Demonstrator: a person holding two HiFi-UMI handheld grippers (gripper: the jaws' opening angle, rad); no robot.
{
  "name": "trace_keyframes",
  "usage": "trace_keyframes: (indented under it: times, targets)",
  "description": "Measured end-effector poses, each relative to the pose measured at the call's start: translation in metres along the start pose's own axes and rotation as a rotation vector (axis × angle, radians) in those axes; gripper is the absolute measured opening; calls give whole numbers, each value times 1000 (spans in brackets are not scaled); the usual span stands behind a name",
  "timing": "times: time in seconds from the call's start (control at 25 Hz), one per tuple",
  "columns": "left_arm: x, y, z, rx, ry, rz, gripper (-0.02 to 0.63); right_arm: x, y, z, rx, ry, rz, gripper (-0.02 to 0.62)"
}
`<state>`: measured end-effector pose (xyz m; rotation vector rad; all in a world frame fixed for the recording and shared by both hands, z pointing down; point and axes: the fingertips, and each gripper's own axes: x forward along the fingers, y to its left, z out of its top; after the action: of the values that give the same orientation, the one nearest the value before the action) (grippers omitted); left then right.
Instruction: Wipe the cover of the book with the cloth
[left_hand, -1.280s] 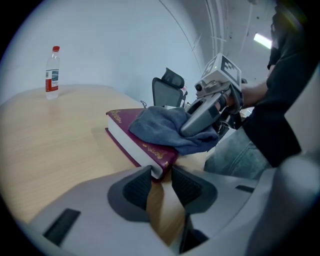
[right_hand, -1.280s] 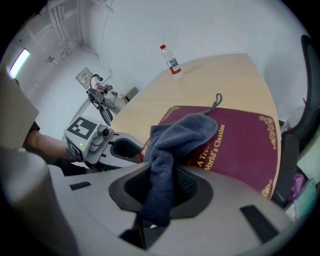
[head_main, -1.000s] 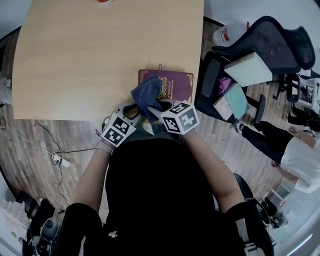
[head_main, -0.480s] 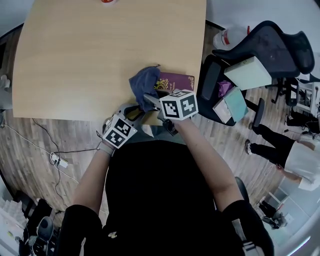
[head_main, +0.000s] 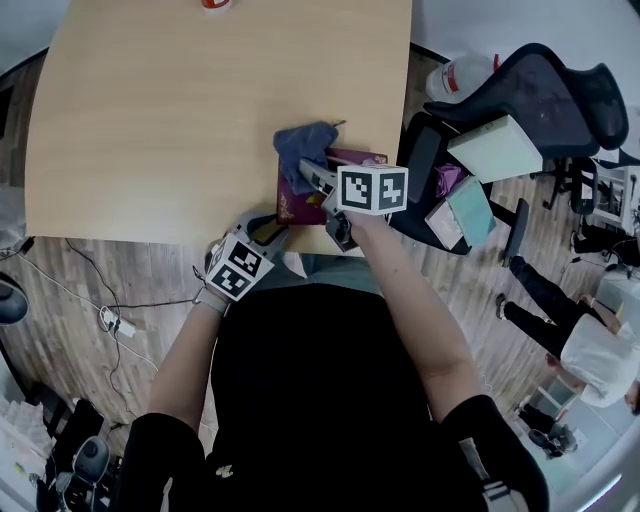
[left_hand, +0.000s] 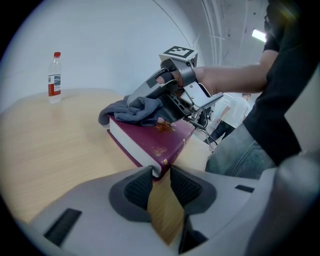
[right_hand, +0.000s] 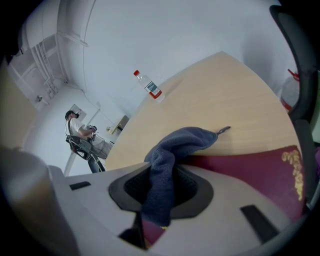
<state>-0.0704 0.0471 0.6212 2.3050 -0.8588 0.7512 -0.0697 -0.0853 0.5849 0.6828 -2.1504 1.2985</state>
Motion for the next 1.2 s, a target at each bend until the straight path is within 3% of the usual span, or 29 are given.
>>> trace_keyframes:
  times: [0.44, 0.72, 0.88, 1.2]
  targets:
    - [-5, 1, -3, -64, 0, -11, 110, -23, -33, 20, 25, -100, -109, 101]
    - [-24, 7, 10, -107, -9, 33, 108, -63, -38, 33, -2, -184, -97, 101]
    - [-39, 6, 38, -93, -42, 60, 94, -96, -25, 36, -63, -234, -70, 101]
    - [-74, -1, 140, -96, -260, 97, 69, -177, 13, 48, -200, -362, -34, 101]
